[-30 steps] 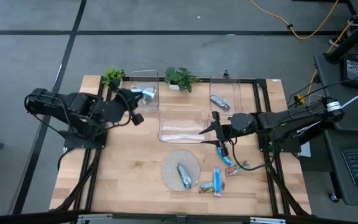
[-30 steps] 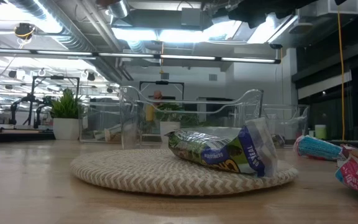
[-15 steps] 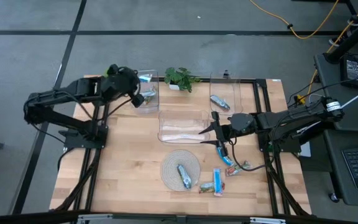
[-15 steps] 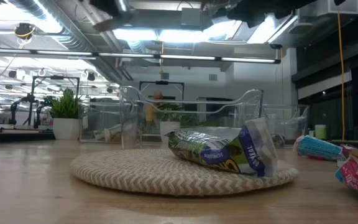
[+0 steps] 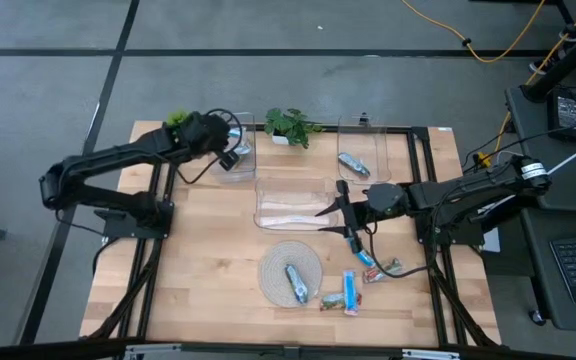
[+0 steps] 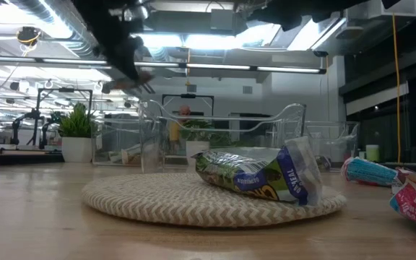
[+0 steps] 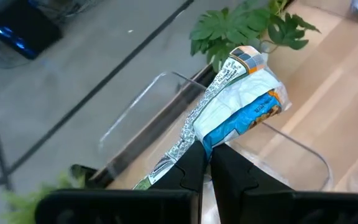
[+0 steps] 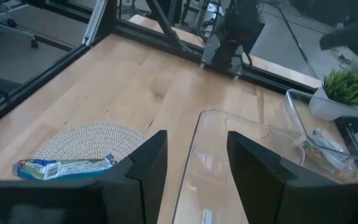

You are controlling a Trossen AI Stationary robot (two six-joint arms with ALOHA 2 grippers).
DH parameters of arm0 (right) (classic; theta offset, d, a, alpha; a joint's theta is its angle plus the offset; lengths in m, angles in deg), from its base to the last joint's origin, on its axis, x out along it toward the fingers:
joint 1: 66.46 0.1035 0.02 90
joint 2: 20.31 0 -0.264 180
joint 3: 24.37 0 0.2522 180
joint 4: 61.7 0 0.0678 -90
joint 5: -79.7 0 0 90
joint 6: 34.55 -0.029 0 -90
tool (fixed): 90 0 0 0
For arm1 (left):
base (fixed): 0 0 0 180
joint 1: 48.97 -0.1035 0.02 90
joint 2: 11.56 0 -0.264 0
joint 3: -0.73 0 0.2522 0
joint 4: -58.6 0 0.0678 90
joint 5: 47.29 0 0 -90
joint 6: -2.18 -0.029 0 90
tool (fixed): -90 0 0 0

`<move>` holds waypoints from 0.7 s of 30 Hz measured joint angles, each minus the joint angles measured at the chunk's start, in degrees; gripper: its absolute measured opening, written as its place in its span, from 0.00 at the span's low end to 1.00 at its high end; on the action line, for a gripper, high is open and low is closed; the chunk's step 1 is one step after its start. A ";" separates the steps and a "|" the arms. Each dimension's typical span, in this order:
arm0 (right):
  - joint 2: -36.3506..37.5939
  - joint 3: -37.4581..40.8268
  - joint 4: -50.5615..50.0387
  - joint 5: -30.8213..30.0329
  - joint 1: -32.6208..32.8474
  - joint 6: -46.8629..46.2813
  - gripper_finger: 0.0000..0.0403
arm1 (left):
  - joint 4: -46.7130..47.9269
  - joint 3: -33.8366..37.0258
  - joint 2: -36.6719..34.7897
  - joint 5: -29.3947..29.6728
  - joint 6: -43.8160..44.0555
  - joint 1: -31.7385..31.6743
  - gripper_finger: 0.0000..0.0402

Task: Pick and place Granola Bars by type
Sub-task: Put the orange granola bar into the top left transparent bin

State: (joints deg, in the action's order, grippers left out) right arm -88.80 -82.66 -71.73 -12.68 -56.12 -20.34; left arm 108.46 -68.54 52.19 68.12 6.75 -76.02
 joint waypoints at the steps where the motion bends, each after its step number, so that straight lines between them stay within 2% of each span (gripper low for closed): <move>1: 0.00 0.00 -0.01 -0.01 0.00 0.01 0.42 | -2.29 1.32 0.00 -1.62 -0.47 -1.30 0.03; 4: -0.04 0.00 -0.07 0.00 0.00 0.00 0.42 | -6.83 4.45 0.17 -5.09 -1.37 -4.61 0.03; 9: -0.04 0.00 -0.26 0.01 0.00 0.01 0.42 | -8.18 8.18 2.46 -7.77 -1.36 -7.98 0.04; 15: -0.04 0.00 -0.42 0.01 0.00 0.75 0.42 | -9.00 9.70 9.05 -10.36 -2.79 -8.41 0.03; 21: -0.04 0.00 -0.39 0.00 0.00 1.25 0.42 | -15.17 9.71 14.69 -15.63 -2.81 -8.20 0.04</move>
State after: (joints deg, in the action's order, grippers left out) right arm -88.85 -82.66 -72.13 -12.68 -56.12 -19.09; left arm 93.29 -58.84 66.88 52.49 3.94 -84.22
